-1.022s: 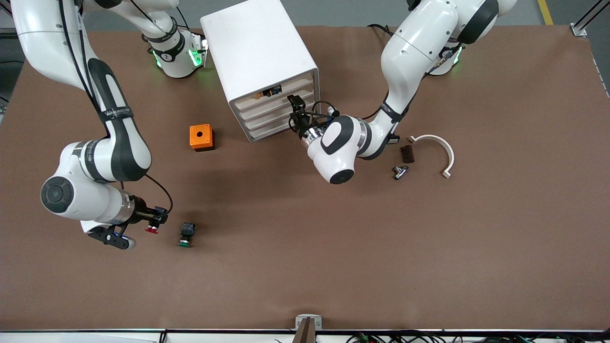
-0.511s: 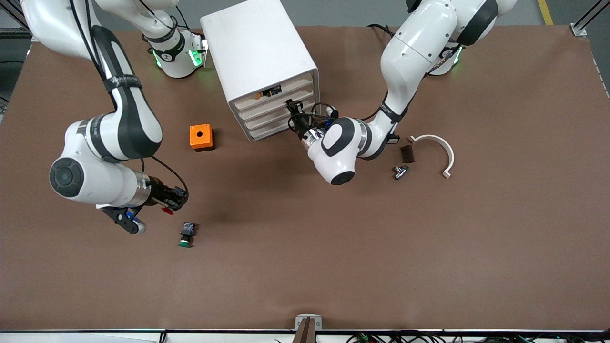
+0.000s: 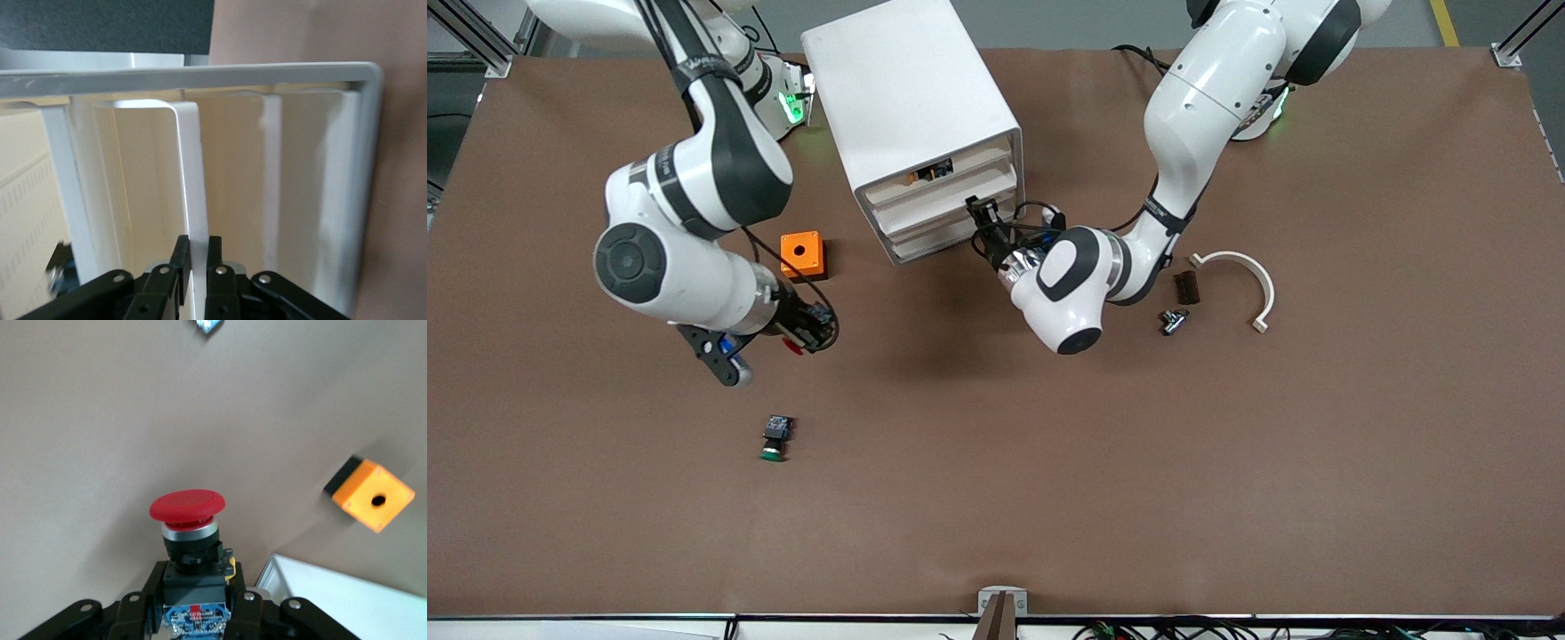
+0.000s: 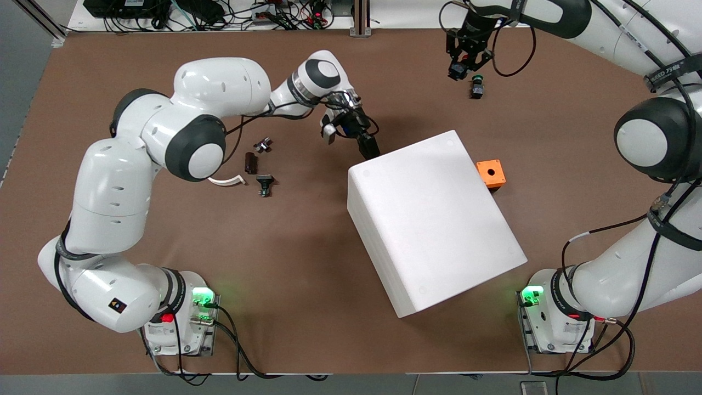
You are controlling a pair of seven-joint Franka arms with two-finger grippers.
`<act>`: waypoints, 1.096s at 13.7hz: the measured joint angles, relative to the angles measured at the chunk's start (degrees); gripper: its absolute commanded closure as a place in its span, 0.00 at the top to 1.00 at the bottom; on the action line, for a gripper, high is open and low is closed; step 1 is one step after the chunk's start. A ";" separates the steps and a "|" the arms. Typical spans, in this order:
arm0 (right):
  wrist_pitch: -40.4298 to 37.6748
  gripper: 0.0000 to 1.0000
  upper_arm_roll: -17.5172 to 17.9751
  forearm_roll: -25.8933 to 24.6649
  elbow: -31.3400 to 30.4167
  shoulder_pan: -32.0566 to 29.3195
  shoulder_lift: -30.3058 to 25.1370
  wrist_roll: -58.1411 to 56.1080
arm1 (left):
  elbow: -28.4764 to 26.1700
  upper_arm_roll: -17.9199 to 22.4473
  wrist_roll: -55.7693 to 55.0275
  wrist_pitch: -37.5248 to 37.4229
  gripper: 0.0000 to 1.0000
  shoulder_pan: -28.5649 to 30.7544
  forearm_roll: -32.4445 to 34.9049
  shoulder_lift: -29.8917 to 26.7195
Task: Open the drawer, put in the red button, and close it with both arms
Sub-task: 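Pull the drawer open with the left gripper while the right gripper carries the button, then lower the red button into the open drawer and open the right gripper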
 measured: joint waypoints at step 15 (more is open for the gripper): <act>19.46 0.07 -0.07 -0.01 -10.44 19.72 -1.78 37.72 | 5.37 7.28 2.20 2.33 0.99 3.71 1.08 0.02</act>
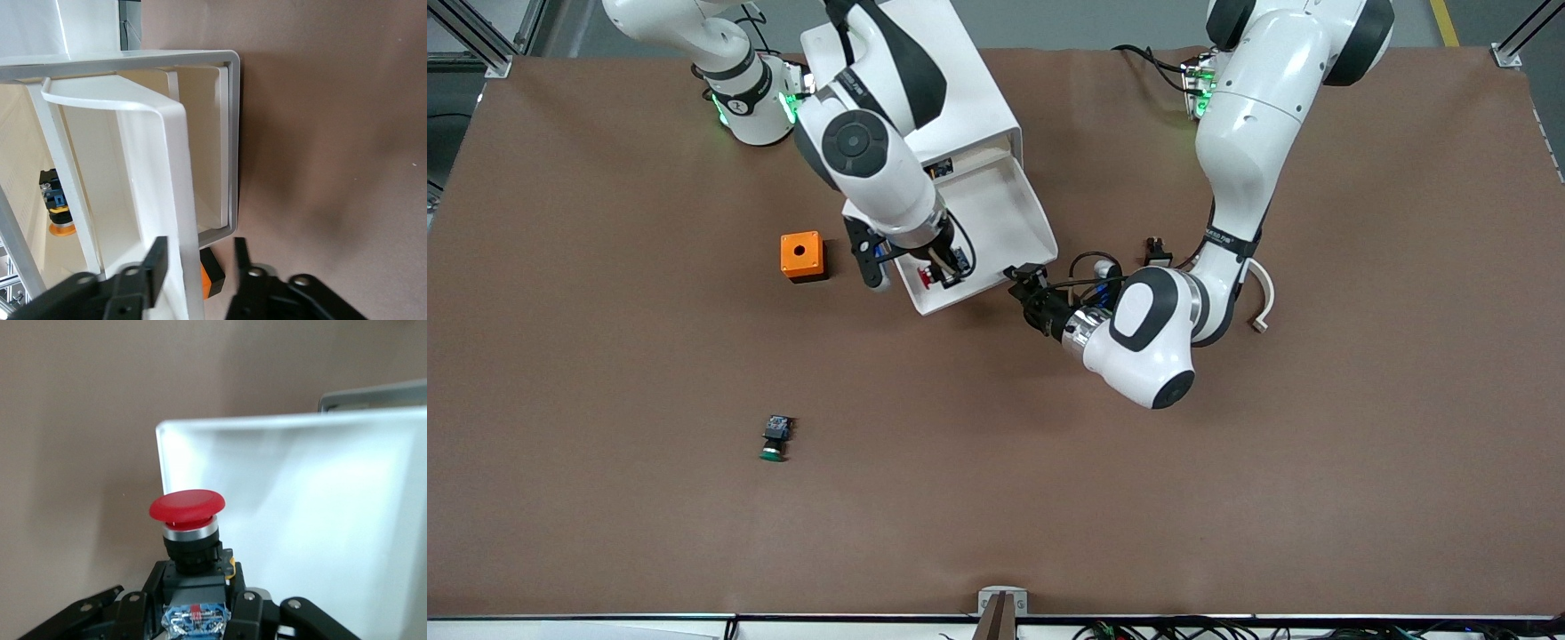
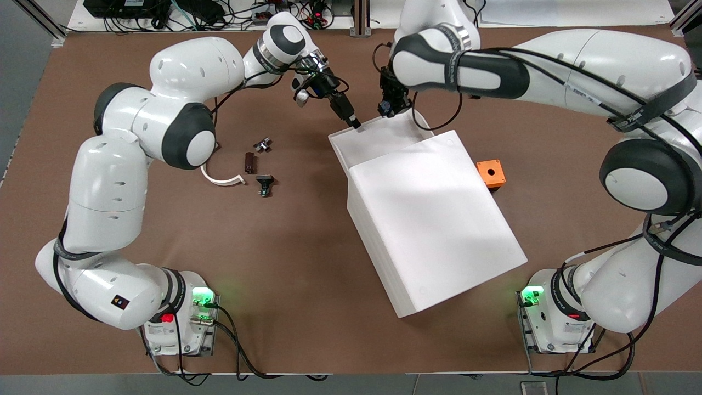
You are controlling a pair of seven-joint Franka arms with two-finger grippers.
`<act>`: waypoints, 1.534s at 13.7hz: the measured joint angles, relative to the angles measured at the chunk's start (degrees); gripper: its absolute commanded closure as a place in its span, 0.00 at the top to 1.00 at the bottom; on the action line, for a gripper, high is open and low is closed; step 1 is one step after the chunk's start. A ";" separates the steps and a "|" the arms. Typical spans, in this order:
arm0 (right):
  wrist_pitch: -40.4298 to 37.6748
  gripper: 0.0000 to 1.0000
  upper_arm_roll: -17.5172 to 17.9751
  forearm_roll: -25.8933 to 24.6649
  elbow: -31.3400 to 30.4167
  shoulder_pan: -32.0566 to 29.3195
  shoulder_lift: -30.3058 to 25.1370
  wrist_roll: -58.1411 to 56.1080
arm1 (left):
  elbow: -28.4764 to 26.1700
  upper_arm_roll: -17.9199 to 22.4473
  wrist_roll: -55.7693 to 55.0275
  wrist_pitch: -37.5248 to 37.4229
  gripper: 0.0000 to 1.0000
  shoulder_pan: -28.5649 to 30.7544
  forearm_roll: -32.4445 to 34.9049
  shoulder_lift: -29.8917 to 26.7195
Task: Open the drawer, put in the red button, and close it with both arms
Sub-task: 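Lower the red button into the open drawer and open the right gripper, then withdraw the right gripper while the left gripper moves to the drawer front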
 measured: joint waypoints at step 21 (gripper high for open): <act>-20.11 1.00 -3.11 -6.69 13.13 -22.43 -4.89 -42.59 | 3.18 -0.07 34.43 -2.00 0.99 12.25 12.67 -2.81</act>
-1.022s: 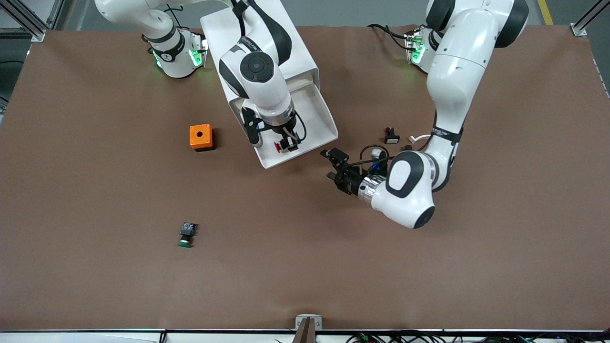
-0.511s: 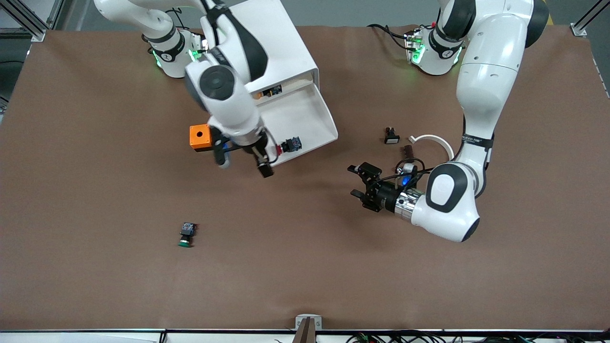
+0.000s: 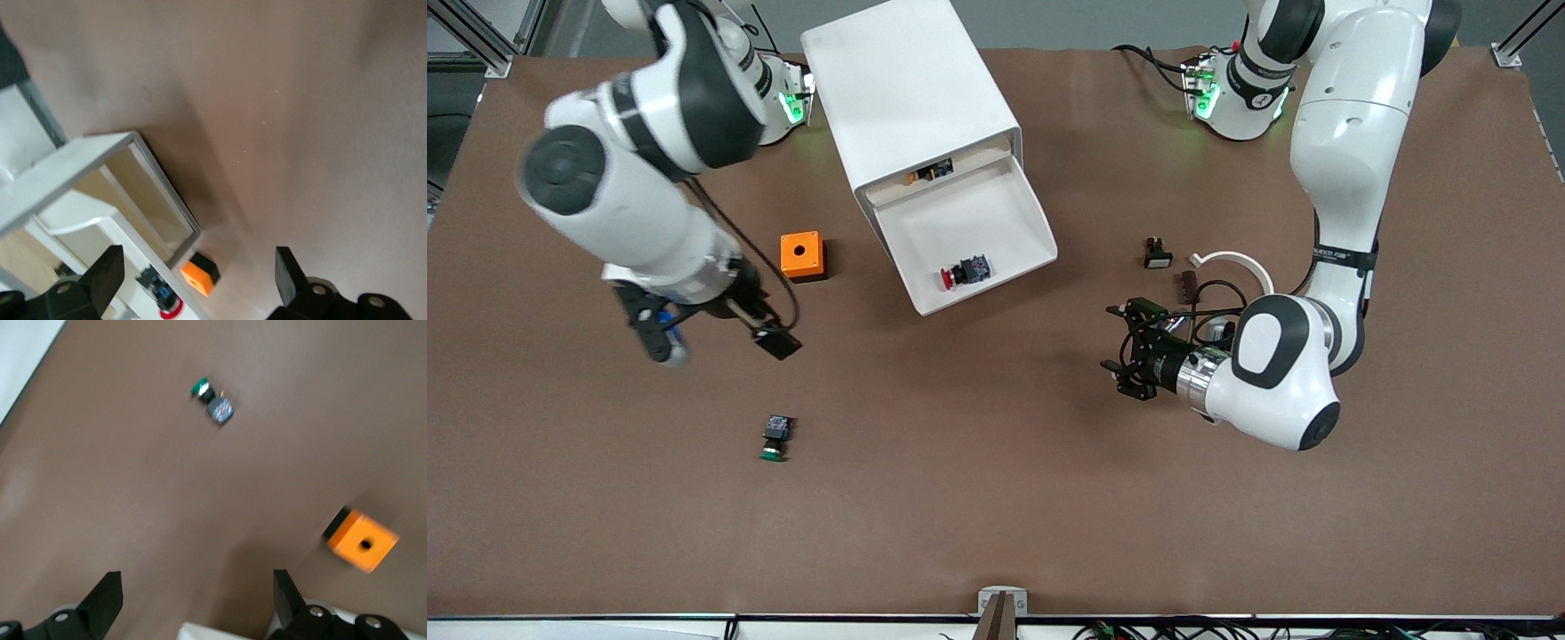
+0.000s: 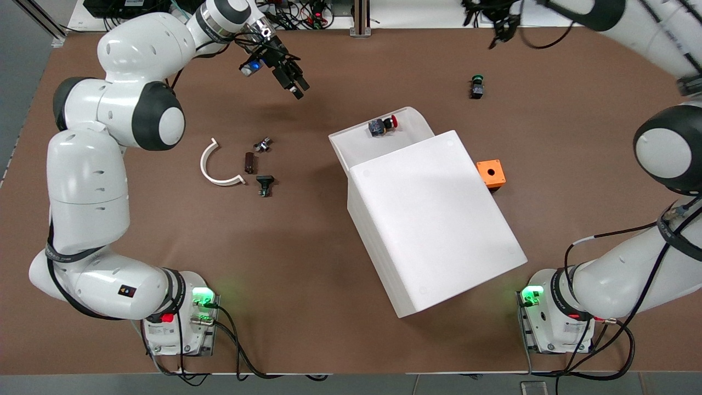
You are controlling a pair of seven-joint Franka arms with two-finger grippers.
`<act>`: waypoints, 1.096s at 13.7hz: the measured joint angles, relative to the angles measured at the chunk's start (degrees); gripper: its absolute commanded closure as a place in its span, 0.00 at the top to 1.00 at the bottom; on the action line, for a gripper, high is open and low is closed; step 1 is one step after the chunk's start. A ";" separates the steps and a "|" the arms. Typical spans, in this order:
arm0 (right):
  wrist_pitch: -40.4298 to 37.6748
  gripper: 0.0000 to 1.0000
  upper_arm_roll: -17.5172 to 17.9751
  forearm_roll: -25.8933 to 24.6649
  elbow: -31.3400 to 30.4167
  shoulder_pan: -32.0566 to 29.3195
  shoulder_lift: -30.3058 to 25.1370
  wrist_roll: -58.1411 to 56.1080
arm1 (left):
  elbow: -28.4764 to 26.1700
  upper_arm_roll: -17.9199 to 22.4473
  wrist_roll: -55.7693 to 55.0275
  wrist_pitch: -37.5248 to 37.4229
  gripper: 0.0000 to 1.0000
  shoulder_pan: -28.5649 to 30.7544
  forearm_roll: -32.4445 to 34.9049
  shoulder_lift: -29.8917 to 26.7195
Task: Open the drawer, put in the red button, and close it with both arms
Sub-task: 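Withdraw the right gripper while the left gripper moves to the drawer front, then push the drawer closed into the white cabinet with the left gripper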
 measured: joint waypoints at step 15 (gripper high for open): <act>-12.78 1.00 -7.52 -0.02 0.18 -11.51 -8.69 -49.22 | 1.01 -0.59 33.17 14.97 1.00 -20.15 21.44 -0.65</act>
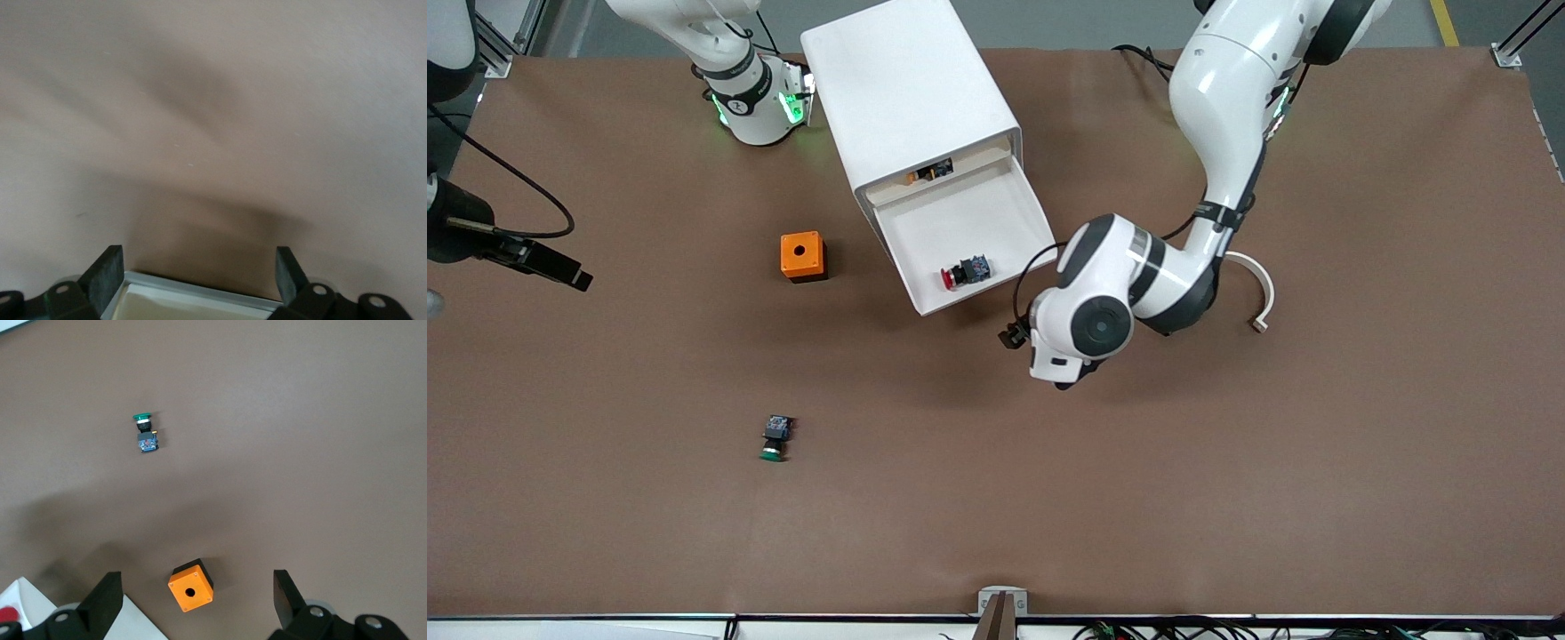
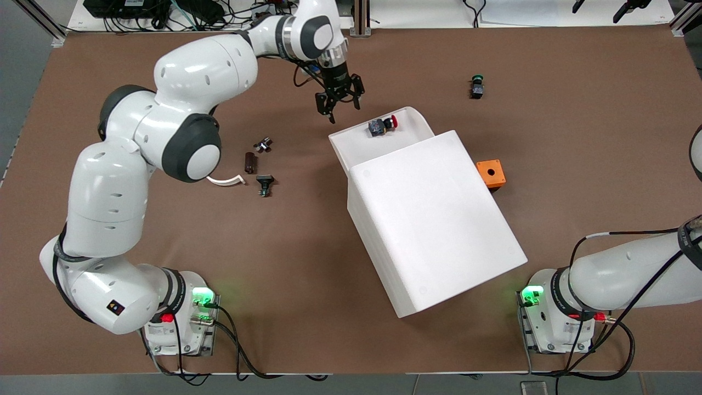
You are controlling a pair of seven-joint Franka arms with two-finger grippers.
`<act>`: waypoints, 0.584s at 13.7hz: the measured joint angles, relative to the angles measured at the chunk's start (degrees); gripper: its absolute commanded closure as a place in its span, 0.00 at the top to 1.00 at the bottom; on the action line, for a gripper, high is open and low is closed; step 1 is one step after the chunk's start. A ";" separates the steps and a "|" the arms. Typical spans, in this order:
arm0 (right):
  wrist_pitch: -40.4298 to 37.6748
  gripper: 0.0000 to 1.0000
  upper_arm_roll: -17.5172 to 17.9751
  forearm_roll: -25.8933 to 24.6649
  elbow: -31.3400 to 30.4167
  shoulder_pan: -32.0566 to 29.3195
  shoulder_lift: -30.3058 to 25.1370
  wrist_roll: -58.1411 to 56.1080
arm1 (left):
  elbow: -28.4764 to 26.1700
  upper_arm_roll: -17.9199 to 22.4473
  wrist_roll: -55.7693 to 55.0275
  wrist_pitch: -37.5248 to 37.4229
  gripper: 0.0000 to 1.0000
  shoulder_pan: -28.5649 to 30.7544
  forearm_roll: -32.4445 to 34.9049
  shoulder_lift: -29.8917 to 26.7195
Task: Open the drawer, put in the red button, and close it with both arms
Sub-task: 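Push the drawer closed into the white cabinet with the left gripper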
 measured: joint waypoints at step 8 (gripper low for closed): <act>-0.78 1.00 0.00 0.00 1.51 -4.63 -1.68 -5.18 | -0.41 0.10 0.13 4.39 1.00 -9.60 1.58 -0.01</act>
